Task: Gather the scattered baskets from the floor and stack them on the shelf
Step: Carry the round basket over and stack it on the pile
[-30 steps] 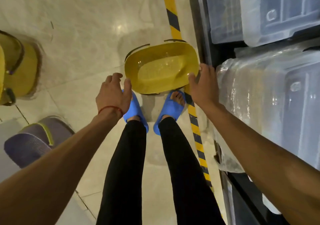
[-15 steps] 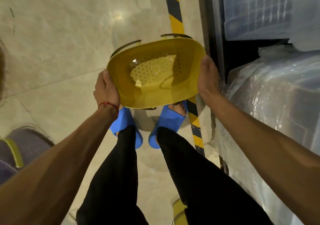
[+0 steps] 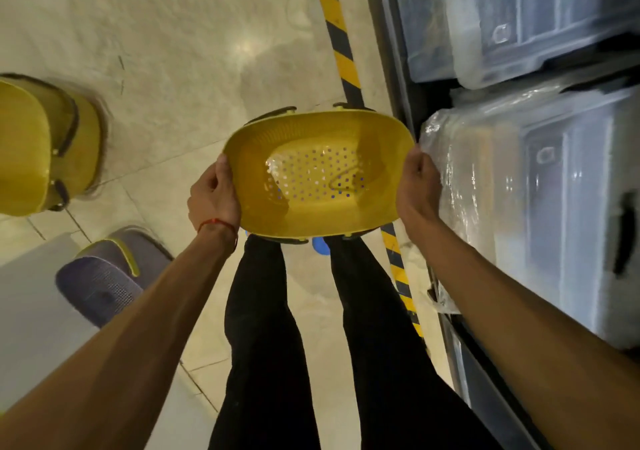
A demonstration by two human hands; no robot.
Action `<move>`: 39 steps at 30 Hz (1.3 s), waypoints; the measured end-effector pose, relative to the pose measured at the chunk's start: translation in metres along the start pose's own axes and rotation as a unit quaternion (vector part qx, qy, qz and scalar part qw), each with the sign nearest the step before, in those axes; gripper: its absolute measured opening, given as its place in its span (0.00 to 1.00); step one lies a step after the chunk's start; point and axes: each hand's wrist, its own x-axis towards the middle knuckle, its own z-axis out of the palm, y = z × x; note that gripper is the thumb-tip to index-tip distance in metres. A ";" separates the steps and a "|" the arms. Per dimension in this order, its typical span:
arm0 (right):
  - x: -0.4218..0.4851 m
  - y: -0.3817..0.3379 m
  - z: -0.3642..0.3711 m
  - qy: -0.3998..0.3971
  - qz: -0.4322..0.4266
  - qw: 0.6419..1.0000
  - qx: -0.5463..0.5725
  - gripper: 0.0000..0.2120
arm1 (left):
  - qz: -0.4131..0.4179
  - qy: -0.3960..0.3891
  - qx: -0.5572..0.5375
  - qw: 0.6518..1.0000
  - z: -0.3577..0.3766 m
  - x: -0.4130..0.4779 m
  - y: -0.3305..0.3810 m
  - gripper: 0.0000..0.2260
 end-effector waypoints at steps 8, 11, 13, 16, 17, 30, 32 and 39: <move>-0.137 -0.039 -0.053 0.049 0.045 0.997 0.026 0.19 | 0.074 -0.044 -0.032 0.996 -0.118 -0.054 0.031 0.24; -0.193 -0.046 -0.068 0.077 0.060 0.994 0.046 0.20 | 0.104 -0.073 -0.027 0.992 -0.158 -0.072 0.045 0.25; -0.230 -0.050 -0.078 0.100 0.055 0.992 0.061 0.20 | 0.123 -0.101 -0.009 0.987 -0.180 -0.084 0.053 0.24; -0.280 -0.048 -0.096 0.116 0.040 0.987 0.106 0.19 | 0.150 -0.137 0.009 0.979 -0.208 -0.108 0.065 0.22; -0.293 -0.047 -0.103 0.126 0.038 0.984 0.117 0.19 | 0.167 -0.145 0.012 0.975 -0.215 -0.118 0.068 0.20; -0.445 0.070 -0.156 0.214 0.121 0.913 0.326 0.17 | 0.288 -0.250 0.000 0.924 -0.209 -0.257 0.034 0.19; -0.472 0.098 -0.162 0.233 0.136 0.901 0.341 0.18 | 0.313 -0.272 0.026 0.909 -0.200 -0.282 0.016 0.19; -0.557 0.181 -0.172 0.323 0.200 0.824 0.420 0.14 | 0.365 -0.369 0.117 0.847 -0.165 -0.370 -0.029 0.17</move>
